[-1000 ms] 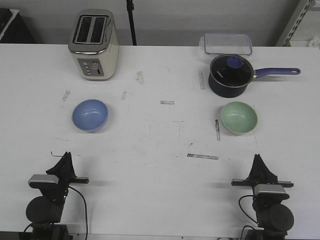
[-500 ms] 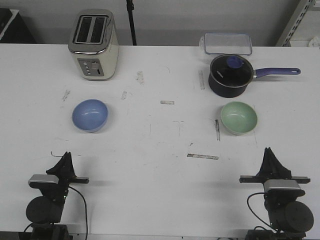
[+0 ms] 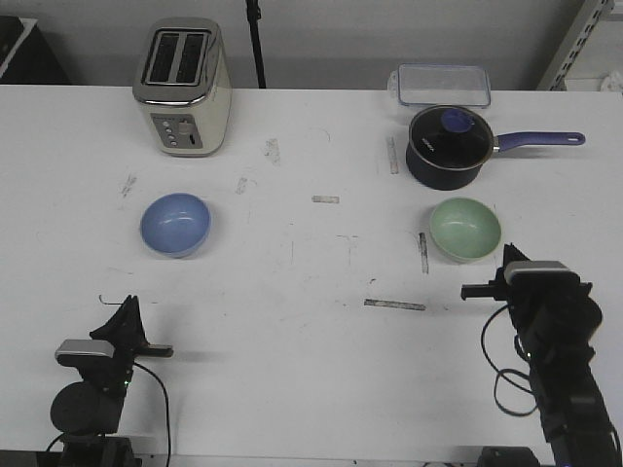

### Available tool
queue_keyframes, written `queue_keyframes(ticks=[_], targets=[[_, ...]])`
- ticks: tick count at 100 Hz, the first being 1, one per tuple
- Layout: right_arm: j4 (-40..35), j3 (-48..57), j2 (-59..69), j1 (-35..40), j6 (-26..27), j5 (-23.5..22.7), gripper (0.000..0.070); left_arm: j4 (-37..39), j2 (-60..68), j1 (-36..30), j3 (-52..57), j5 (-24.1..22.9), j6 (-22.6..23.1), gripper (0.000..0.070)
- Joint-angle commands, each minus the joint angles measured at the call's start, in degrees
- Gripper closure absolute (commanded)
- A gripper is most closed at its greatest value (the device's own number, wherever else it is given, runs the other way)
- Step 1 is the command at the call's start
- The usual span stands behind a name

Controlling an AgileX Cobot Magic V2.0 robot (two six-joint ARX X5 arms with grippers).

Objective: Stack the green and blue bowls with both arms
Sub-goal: 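Reach the right gripper down and grip the rim of the pale green bowl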

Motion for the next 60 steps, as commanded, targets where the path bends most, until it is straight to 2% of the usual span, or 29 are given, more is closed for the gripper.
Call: queue_keyframes(ticks=[1,25,43,60], targets=[[-2.1,3.8,4.4,0.0,3.4,0.1,0.0690,0.9,-0.1,0.0,-1.3,0.0,0.9,0.0699],[-15.4,21.2,22.1,0.0,4.1,0.2,0.0690,0.9,-0.1,0.0,-1.3,0.0,0.9,0.0699],[-28.4,33.8,33.9,-0.2,8.9,0.2,0.0690,0.9,-0.1,0.0,-1.3,0.0,0.9,0.0699],[-36.4,42.3,42.7,-2.4,14.2,0.0,0.0678,0.9,-0.1,0.0,-1.3,0.0,0.9,0.0699]])
